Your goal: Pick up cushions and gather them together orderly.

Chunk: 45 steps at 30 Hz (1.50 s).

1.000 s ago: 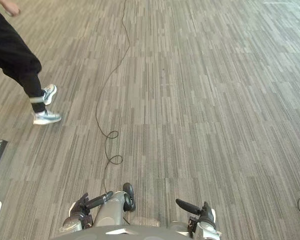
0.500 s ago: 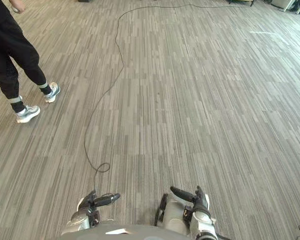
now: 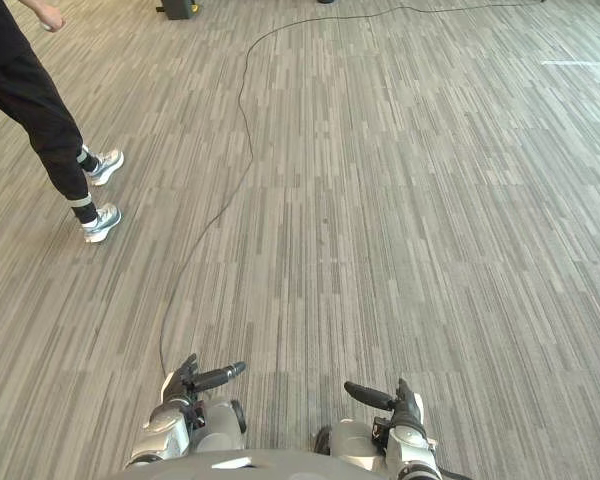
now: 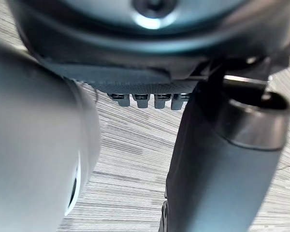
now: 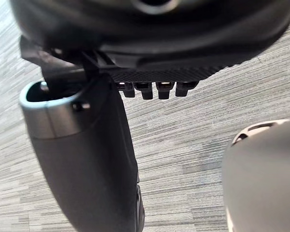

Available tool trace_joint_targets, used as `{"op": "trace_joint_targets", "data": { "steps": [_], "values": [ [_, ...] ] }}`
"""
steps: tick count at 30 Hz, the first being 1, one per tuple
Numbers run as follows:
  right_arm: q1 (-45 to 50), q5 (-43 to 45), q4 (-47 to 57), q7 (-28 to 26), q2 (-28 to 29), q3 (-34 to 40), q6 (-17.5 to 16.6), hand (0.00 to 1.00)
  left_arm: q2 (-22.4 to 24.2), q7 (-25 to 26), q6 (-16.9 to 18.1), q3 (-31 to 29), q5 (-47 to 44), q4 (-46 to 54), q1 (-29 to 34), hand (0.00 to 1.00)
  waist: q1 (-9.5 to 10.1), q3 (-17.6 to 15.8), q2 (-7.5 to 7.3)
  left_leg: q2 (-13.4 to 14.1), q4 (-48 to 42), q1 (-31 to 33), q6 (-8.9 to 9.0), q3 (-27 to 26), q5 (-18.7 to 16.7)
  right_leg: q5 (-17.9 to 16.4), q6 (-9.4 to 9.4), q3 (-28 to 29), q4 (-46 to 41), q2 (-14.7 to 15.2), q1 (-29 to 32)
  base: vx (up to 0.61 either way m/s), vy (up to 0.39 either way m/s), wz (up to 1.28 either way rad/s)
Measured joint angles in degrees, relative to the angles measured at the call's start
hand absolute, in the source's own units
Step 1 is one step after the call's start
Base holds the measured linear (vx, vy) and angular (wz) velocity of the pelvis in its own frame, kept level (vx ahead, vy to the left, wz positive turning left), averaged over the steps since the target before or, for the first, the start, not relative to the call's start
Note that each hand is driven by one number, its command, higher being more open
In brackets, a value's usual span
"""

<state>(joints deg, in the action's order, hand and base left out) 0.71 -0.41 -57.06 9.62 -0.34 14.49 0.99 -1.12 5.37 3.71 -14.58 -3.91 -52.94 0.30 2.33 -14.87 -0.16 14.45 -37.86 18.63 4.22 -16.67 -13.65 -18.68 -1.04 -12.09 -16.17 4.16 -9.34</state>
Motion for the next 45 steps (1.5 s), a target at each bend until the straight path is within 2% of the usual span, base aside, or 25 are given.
{"op": "trace_joint_targets", "data": {
  "steps": [2,3,5,7,10,12,15,18,19,20,21,22,24,26,28,31,33,34,36,38,39,41,42,43,45],
  "values": [
    [0.26,0.00,-0.05,0.45,0.47,-0.06,-0.03,1.00,-0.25,0.00,-0.15,-0.22,-0.49,-0.22,-0.14,1.00,0.76,0.12,-0.78,-3.05,11.92,1.34,-0.79,1.44,9.03,-1.68,2.63,2.69,1.82,2.08,-2.97,0.66,0.333,-0.76],
    [0.23,0.04,-0.41,0.54,1.16,-0.04,0.08,1.00,-1.28,0.30,-0.10,-0.14,-0.57,-0.83,-0.15,1.00,0.71,1.22,-1.84,-4.40,10.02,1.45,-2.12,1.27,8.89,-2.07,2.94,4.97,2.10,3.39,-3.62,0.59,0.302,-0.37],
    [0.84,-0.07,-0.04,0.39,2.49,0.01,0.09,1.00,-1.92,0.57,-0.26,0.18,-0.43,-1.42,-0.73,1.00,0.47,2.58,-3.81,-5.32,6.66,2.11,-3.55,0.66,4.55,-0.09,2.66,7.53,-1.18,5.17,-1.71,0.55,0.295,-0.15],
    [1.59,-0.21,-0.03,0.34,3.46,0.02,0.07,1.00,-3.43,0.46,-0.72,1.55,-0.44,-2.64,-0.89,1.00,0.54,3.73,-5.66,-6.39,2.74,-0.54,-5.04,-1.06,-1.23,2.08,5.70,9.69,-14.29,7.83,1.67,0.68,0.362,-0.17],
    [1.14,-0.87,1.31,-0.37,3.13,-0.35,-0.54,1.00,-3.85,0.57,-1.61,3.68,-0.02,-5.00,-1.22,1.00,0.42,3.36,-5.15,-6.88,4.56,-9.32,-5.87,-3.60,-5.12,7.13,9.44,10.18,-40.74,10.34,12.12,0.52,0.220,-0.44],
    [1.15,-1.85,3.33,-0.71,2.48,-0.98,-1.63,1.00,-3.23,0.61,-1.94,4.86,0.08,-5.35,-0.42,1.00,0.18,2.75,-3.41,-6.61,11.01,-19.27,-5.19,-6.06,-6.47,5.16,5.93,3.67,-49.78,10.75,20.30,0.52,0.104,-0.67],
    [1.10,-1.96,5.20,-0.64,2.50,-1.09,-2.44,1.00,-3.06,0.59,-1.92,5.66,0.11,-5.44,-0.55,1.00,-0.81,2.74,-3.17,-5.88,15.52,-25.23,-3.01,-8.05,-7.24,3.49,3.40,-3.49,-46.23,10.82,27.90,0.56,-0.037,-0.40],
    [0.20,-1.93,4.13,-0.79,1.09,-0.99,-1.70,1.00,-3.07,0.43,-1.93,8.87,0.19,-7.37,-0.74,1.00,-2.82,2.68,-3.04,-5.48,22.53,-34.79,-1.61,-11.23,-6.71,6.56,1.77,-15.56,-21.15,9.66,32.58,0.54,-0.096,-0.19],
    [0.39,-1.83,3.51,-0.77,0.89,-0.95,-1.77,1.00,-3.42,0.33,-1.92,9.41,0.47,-7.48,-0.70,1.00,-2.87,2.83,-3.61,-6.65,23.94,-36.41,-0.86,-11.13,-6.30,11.61,0.06,-15.99,-16.06,9.18,32.58,0.62,-0.131,-0.24],
    [-0.46,-1.87,2.71,-0.92,0.09,-0.20,-1.72,1.00,-3.08,0.32,-1.92,9.73,1.30,-8.93,-1.01,1.00,-3.00,2.92,-2.37,-5.56,25.54,-38.95,0.08,-10.71,-5.85,13.22,-6.50,-15.57,-17.62,7.42,32.17,0.64,-0.168,-0.41],
    [-1.26,-2.47,2.28,-0.86,-0.70,-0.04,-1.71,1.00,-2.41,0.18,-1.97,9.63,2.48,-9.23,-1.45,1.00,-2.86,3.42,-0.60,-3.95,24.49,-38.71,3.47,-10.10,-3.50,10.12,-7.14,-15.81,-18.53,5.79,32.42,0.64,-0.204,-0.42],
    [-1.23,-2.62,2.34,-0.84,-0.82,0.32,-1.85,1.00,-1.91,0.13,-1.99,9.54,2.70,-9.21,-1.85,1.00,-2.97,3.11,0.01,-3.23,22.78,-38.55,4.51,-9.29,-2.34,8.80,-7.38,-15.87,-19.46,5.46,32.17,0.71,-0.309,-0.42],
    [-1.22,-2.36,2.74,-0.82,0.00,1.97,-1.22,1.00,-0.01,0.06,-1.97,7.76,4.54,-9.06,-1.87,1.00,-3.76,2.44,2.10,3.09,-1.55,-30.95,4.74,-1.61,5.80,4.87,-7.03,-15.26,-17.03,0.81,25.86,0.66,-0.327,-0.37],
    [-1.15,-2.33,2.33,-0.75,-0.03,0.67,-0.98,1.00,0.27,-0.46,-1.89,6.07,4.53,-6.77,-1.53,1.00,-3.23,1.97,2.48,5.90,-22.36,-21.66,4.95,1.57,4.80,4.33,-6.92,-12.49,-12.28,-3.50,19.45,0.43,-0.162,-0.71],
    [-0.94,-2.33,2.17,-0.69,0.11,-0.49,-0.67,1.00,0.14,-0.31,-1.56,5.20,4.51,-4.86,-1.46,1.00,-2.96,1.59,1.77,5.97,-26.19,-15.71,4.11,0.97,1.99,3.98,-6.78,-10.04,-8.31,-5.37,13.98,0.41,-0.087,-0.80],
    [0.11,-2.34,1.98,-0.64,0.10,-0.53,0.15,1.00,0.43,-0.36,-0.03,5.08,4.37,-1.76,-0.63,1.00,-2.31,1.68,0.97,5.33,-16.61,-8.06,0.86,-0.69,-0.61,3.67,-5.20,-5.26,-2.65,-7.29,7.45,0.38,0.016,-0.80],
    [0.16,-2.33,0.64,-0.52,-0.06,-0.40,0.21,1.00,1.66,-0.31,0.98,4.29,4.26,-0.73,-0.90,1.00,-1.23,1.64,0.92,1.24,4.25,-4.38,1.08,0.61,-0.29,3.02,-3.49,0.79,0.60,-7.12,2.81,0.44,0.142,-1.17],
    [0.16,-2.33,0.57,-0.51,-0.07,-0.40,0.21,1.00,1.69,-0.31,1.05,4.29,4.24,-0.71,-0.91,1.00,-1.20,1.65,0.91,1.04,4.95,-4.20,1.13,0.86,-0.19,2.96,-3.39,1.03,0.73,-7.09,2.63,0.44,0.180,-1.06],
    [0.17,-2.33,-0.80,-0.06,-0.18,-0.40,0.24,1.00,2.36,-0.33,1.64,4.37,3.23,-0.50,-1.44,1.00,-0.60,1.69,0.80,-2.58,17.49,-2.13,2.13,4.75,4.53,1.39,-1.18,5.23,2.99,-6.39,-0.74,0.48,0.231,-0.95],
    [0.40,-2.37,-2.23,0.04,0.45,-0.46,0.25,1.00,1.99,-0.31,1.72,4.63,2.79,-1.31,-1.47,1.00,0.31,2.90,-0.24,-4.95,17.39,-3.12,0.13,6.46,11.66,-0.35,0.97,9.77,3.64,-4.50,-2.88,0.63,0.298,-1.03],
    [0.78,-2.39,-2.13,0.09,0.78,-0.46,0.09,1.00,1.43,-0.29,1.58,4.75,2.72,-1.34,-1.80,1.00,0.09,3.30,-1.44,-5.45,13.46,-2.38,-1.56,6.07,9.04,-0.58,1.40,11.23,2.00,-3.12,-2.47,0.72,0.329,-0.73],
    [1.35,-2.37,-2.13,-0.14,1.35,0.15,0.09,1.00,1.01,-0.21,1.19,4.72,2.41,-1.50,-1.89,1.00,0.27,4.02,-2.99,-6.25,10.37,-2.79,-2.49,4.19,5.26,-1.61,3.23,11.38,-7.51,-0.85,1.34,0.58,0.274,-0.46],
    [0.97,-2.44,-2.10,-0.28,1.81,0.15,0.04,1.00,-0.47,-0.15,0.76,5.44,2.21,-3.36,-2.88,1.00,0.15,3.81,-4.54,-7.83,9.58,-6.17,-3.57,2.07,2.01,0.95,6.70,10.93,-26.30,2.33,8.28,0.55,0.262,-0.34],
    [0.74,-2.42,-2.02,-0.43,1.86,0.11,-0.07,1.00,-1.21,-0.02,0.35,6.13,2.21,-4.91,-3.38,1.00,-0.18,3.68,-4.75,-8.38,9.81,-8.26,-4.09,1.65,0.61,4.26,8.52,10.74,-33.43,3.93,11.00,0.55,0.246,-0.30],
    [0.17,-3.08,-0.93,-0.90,1.32,-0.66,-0.52,1.00,-2.35,0.71,-0.87,7.35,2.21,-7.44,-3.58,1.00,-1.39,2.88,-3.95,-8.86,11.10,-15.62,-4.67,0.95,-2.38,5.21,8.31,6.38,-46.41,8.02,15.30,0.42,0.133,-0.11]
  ]
}}
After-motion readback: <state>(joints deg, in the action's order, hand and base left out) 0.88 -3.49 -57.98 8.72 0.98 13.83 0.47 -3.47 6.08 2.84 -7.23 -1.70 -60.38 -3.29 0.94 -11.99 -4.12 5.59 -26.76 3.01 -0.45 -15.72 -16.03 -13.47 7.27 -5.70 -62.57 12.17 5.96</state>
